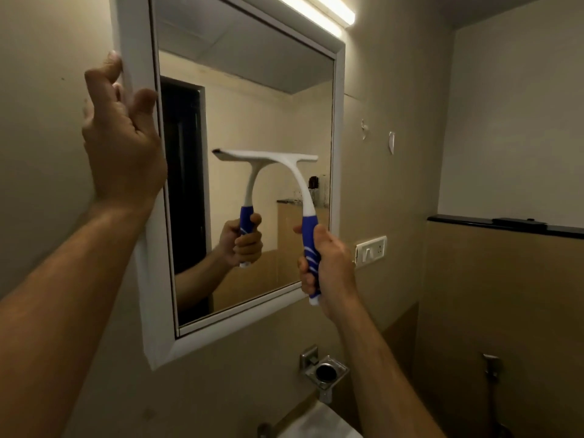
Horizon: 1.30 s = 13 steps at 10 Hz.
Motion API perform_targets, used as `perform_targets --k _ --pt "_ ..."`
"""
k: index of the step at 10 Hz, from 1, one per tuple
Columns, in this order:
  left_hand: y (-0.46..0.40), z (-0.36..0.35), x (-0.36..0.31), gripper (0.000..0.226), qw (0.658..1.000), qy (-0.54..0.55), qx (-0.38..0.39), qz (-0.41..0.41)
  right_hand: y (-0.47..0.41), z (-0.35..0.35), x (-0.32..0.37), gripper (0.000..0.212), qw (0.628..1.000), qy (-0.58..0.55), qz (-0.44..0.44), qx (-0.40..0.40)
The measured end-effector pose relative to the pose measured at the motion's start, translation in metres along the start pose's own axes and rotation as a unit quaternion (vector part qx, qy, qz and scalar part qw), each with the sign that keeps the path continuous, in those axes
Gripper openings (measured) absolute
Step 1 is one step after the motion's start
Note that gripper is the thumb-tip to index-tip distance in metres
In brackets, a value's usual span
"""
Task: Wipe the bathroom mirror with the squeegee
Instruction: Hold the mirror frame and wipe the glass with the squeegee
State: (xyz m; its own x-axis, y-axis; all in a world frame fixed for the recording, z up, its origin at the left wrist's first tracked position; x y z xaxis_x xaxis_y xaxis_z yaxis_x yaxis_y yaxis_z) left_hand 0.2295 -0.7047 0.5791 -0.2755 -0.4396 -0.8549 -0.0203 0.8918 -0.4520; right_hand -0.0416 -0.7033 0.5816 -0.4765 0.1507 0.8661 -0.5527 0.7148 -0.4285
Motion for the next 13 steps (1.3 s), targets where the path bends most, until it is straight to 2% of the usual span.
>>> perform_targets --k 1,2,3,4,5,7,8,9,10,11,12,13 --pt "0.023 0.032 -0.001 0.025 0.989 -0.146 -0.017 -0.021 0.021 0.014 -0.026 0.053 0.999 0.016 -0.043 0.002" --pt "0.082 -0.055 -0.087 0.031 0.794 -0.473 -0.267 -0.274 0.032 0.022 -0.040 0.060 0.996 0.006 -0.084 -0.012" --pt "0.109 -0.162 -0.174 0.043 0.512 -0.572 -0.504 -0.397 0.020 0.022 -0.028 0.059 0.998 0.006 -0.067 -0.019" --pt "0.121 -0.181 -0.163 0.044 0.486 -0.569 -0.512 -0.422 0.014 0.015 -0.018 0.056 0.998 0.006 -0.058 -0.001" --pt "0.121 -0.172 -0.151 0.044 0.470 -0.581 -0.526 -0.405 0.016 0.011 -0.027 0.056 0.998 0.007 -0.060 -0.007" --pt "0.130 -0.162 -0.141 0.045 0.457 -0.589 -0.527 -0.407 0.017 0.028 -0.047 0.066 0.995 0.078 -0.048 -0.042" --pt "0.135 -0.162 -0.132 0.043 0.471 -0.570 -0.536 -0.408 0.018 0.031 -0.040 0.068 0.994 0.094 -0.036 -0.050" --pt "0.136 -0.163 -0.127 0.042 0.469 -0.567 -0.542 -0.406 0.010 0.019 -0.018 0.056 0.996 0.082 0.003 -0.037" --pt "0.136 -0.166 -0.127 0.043 0.475 -0.562 -0.544 -0.403 0.000 0.008 -0.009 0.055 0.996 0.077 0.003 -0.032" --pt "0.137 -0.166 -0.125 0.044 0.470 -0.567 -0.543 -0.404 0.007 0.010 -0.030 0.055 0.996 0.067 -0.044 -0.038" --pt "0.138 -0.168 -0.123 0.043 0.462 -0.573 -0.542 -0.406 0.027 0.022 -0.060 0.066 0.992 0.078 -0.085 -0.055" --pt "0.137 -0.173 -0.121 0.042 0.463 -0.575 -0.541 -0.403 0.030 0.029 -0.064 0.069 0.990 0.094 -0.082 -0.063"
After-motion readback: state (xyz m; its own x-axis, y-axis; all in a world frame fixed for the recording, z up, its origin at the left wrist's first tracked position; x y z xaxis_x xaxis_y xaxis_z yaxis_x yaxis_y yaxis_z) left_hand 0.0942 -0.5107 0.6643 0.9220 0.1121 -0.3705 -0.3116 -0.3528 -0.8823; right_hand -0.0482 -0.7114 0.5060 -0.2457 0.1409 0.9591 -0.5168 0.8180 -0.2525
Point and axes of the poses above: each hand's wrist, its own y-axis away from the middle knuckle, its own z-axis out of the back of the hand, x = y × z, the point moved 2 cm from there along -y, towards the middle knuckle, and after that the axes turned 7 degrees about -x, right-handed, at the moved point
